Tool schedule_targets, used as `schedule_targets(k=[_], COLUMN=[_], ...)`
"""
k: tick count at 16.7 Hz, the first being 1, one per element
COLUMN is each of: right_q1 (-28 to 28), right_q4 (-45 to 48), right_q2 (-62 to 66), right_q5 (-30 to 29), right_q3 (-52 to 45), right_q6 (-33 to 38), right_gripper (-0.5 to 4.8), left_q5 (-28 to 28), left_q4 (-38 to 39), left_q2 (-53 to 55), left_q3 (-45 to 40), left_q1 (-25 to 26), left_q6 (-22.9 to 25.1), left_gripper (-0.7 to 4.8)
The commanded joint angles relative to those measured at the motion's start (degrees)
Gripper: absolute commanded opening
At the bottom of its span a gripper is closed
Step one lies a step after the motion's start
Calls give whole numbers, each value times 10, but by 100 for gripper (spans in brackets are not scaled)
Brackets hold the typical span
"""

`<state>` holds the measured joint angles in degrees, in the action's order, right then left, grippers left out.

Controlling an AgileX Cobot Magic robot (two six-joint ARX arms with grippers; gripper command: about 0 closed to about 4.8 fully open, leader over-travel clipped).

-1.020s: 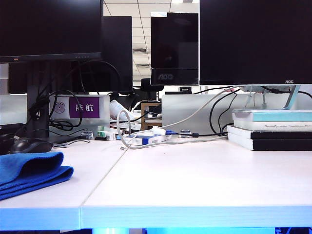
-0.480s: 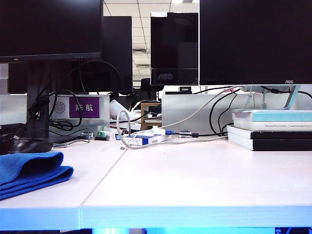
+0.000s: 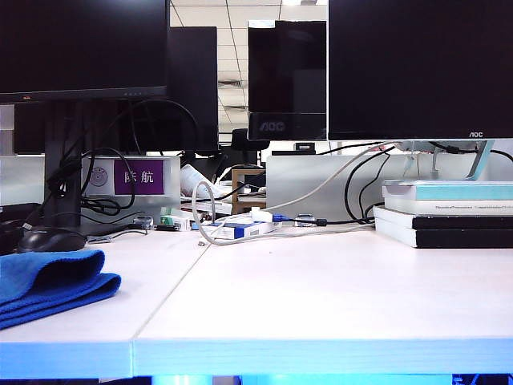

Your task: Wipe the table from right to left using the rag.

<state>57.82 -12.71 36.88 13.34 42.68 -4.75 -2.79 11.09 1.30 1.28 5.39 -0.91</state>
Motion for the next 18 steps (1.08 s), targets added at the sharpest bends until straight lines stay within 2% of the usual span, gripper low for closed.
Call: schedule_targets(k=[1,2,5,6,8,11,13,14,17,18], right_q1=[1,1,-3,-3,-5,-46,-127,-182,-297,-378], right_q4=[8,8,10,9,7,57,81,81,80,78], right_q2=[-22,-36,-57,-57,-62,-82,-117,-137,-192,-251], right_q5=[40,87,135,133,90,86,71,42,-8,-46], right_q3=[2,2,2,1,-26,-85,-144,-170,-225,-284], right_q6=[0,0,0,0,1,17,35,34,34,34], right_gripper=[-6,-6,-5,-5,-5,-5,-6,-6,-6,-6], left_q5=[1,2,2,1,1,2,2,2,2,2], left_q4=[4,4,4,4,4,4,4,4,4,4], left_q2=[0,0,0,0,0,0,0,0,0,0], left_q3=[-3,-3,-3,-3,-3,-3,-3,-3,-3,-3], left_q1=[0,0,0,0,0,0,0,0,0,0], left_q6=[1,1,1,1,1,1,1,1,1,1], left_gripper=[-4,-4,-4,-4,-4,-4,-4,-4,-4,-4])
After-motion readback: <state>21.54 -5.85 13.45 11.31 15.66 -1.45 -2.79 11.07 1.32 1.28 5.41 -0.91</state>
